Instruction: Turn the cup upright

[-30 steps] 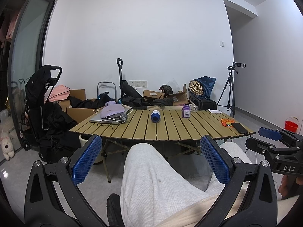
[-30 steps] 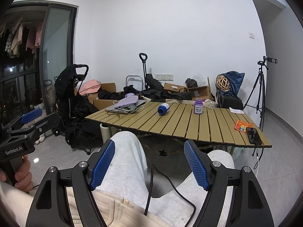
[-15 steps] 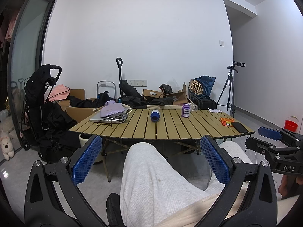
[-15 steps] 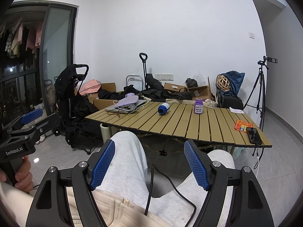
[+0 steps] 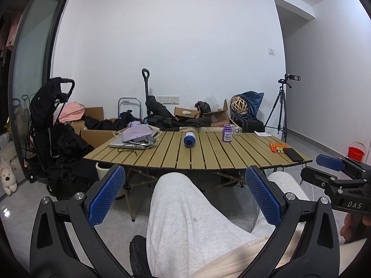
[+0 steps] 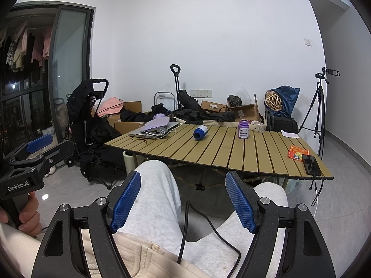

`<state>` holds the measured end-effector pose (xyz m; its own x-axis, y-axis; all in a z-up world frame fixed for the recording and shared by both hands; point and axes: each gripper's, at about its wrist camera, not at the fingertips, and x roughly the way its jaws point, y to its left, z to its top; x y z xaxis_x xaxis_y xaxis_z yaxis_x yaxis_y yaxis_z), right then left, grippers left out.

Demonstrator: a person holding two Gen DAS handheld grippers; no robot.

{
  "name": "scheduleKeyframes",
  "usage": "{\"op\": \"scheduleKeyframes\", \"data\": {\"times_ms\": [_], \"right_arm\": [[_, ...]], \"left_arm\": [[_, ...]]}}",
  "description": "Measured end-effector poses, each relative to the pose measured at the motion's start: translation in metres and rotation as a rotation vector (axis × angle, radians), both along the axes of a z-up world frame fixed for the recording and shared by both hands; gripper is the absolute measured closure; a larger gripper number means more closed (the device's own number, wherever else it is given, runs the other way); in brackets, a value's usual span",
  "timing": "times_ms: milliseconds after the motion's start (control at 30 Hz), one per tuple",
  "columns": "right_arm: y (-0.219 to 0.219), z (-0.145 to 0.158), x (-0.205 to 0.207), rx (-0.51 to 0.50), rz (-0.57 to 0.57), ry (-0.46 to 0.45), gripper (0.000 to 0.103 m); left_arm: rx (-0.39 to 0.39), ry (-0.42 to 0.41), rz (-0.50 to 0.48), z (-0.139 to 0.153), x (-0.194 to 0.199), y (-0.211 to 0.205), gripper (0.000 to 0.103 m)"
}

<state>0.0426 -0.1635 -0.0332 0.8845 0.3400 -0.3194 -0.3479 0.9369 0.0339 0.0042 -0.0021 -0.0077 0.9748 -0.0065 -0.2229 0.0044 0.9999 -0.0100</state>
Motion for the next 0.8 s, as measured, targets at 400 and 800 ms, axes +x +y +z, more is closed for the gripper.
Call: {"op": "scheduleKeyframes", "data": {"times_ms": [400,800], "right_arm": [[0.002,-0.013,0.131,-0.102,0.018,0.05,0.023],[0.045,-0.019,0.364,-0.098,0.078,0.209,0.023]], "left_arm": [[0.099,0.137,-0.092,0.0,0.148,-0.001,0.0],[-0.111,0.324,-0.048,-0.02,0.377,0.054,0.0]]}}
